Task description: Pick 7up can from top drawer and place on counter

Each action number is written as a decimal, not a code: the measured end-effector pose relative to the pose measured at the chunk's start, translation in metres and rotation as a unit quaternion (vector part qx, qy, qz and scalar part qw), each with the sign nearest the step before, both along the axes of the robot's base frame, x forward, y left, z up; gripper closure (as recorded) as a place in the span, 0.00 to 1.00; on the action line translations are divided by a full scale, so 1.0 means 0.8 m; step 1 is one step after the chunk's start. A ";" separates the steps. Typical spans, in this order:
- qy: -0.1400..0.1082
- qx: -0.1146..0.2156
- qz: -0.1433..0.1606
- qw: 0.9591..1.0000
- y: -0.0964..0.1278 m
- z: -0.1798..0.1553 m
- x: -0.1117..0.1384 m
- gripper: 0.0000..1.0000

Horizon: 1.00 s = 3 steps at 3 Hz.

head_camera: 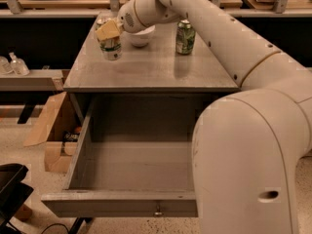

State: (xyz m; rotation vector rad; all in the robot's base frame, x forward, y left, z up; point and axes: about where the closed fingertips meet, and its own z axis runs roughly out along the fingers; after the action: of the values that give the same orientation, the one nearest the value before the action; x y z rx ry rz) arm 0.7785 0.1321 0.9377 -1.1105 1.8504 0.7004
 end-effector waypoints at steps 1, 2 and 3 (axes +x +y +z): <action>-0.013 0.022 -0.005 1.000 -0.013 -0.042 -0.022 0.97; 0.005 0.017 0.004 1.000 0.002 -0.067 -0.033 0.74; 0.005 0.017 0.005 1.000 0.003 -0.065 -0.033 0.44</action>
Offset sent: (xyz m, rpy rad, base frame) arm -0.0084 -0.0105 -0.0119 0.0341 -0.0283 -0.0164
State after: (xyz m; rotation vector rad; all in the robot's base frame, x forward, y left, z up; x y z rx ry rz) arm 0.7519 0.1348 0.8857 -1.0966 1.8368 0.7405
